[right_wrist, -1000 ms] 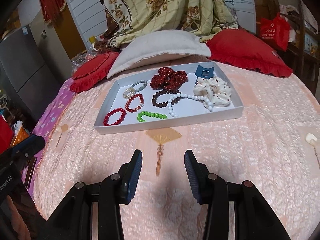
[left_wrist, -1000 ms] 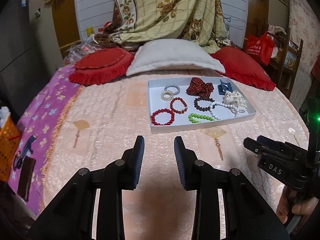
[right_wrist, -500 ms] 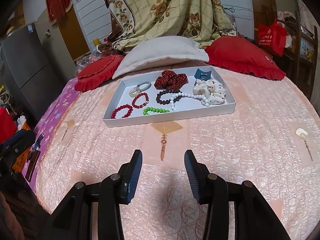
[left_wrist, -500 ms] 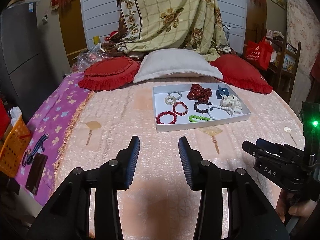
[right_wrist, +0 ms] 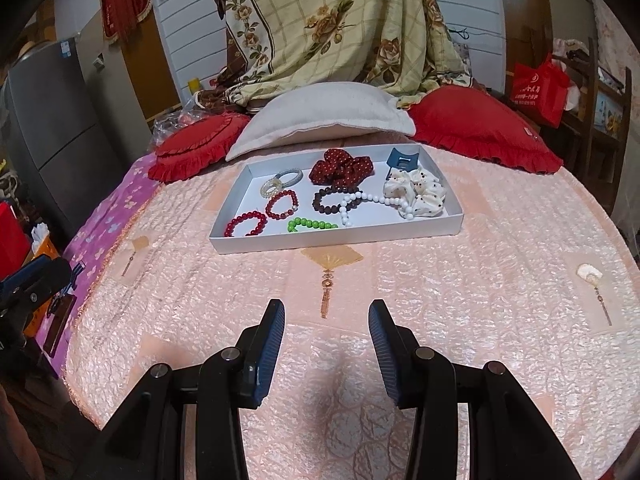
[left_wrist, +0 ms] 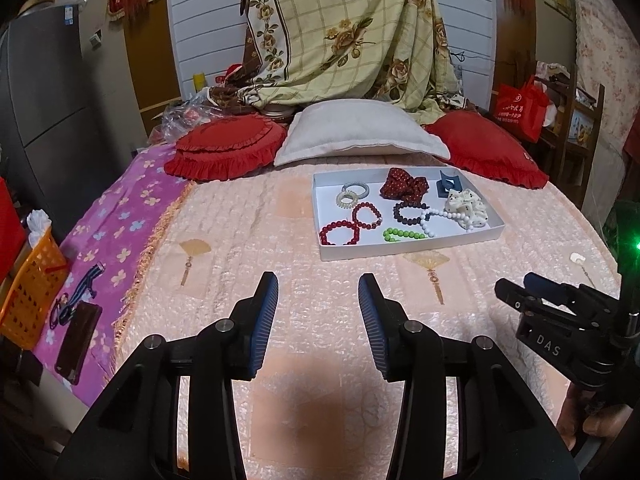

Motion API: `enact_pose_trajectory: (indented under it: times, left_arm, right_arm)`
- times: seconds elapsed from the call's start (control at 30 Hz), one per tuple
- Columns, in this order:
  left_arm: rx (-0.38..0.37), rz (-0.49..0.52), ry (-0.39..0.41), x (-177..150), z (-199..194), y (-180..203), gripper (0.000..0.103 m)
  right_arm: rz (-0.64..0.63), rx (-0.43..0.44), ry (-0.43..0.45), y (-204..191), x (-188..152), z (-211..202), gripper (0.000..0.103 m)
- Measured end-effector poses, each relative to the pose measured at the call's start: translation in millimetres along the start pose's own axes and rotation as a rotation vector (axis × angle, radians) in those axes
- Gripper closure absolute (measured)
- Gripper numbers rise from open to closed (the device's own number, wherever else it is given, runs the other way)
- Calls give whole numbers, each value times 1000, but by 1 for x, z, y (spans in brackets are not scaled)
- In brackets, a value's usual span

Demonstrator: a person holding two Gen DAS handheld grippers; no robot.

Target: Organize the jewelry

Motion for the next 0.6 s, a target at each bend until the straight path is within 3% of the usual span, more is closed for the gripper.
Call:
enact_pose_trajectory:
  times: [0.6]
  left_arm:
    - [29,-21,-22,-4,23,0,62]
  right_arm:
    - [-33,-89,-16,6,-5,7,61]
Point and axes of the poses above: each gripper's, at about its wrist camera, not at the fingertips, and z roughly the way its jaws point, y to its right, x to its top, the point moved 1 cm from there along z, roughly the way its jaws point, and after that the axes turned 15 degrees about -z, right-handed, at the moved point
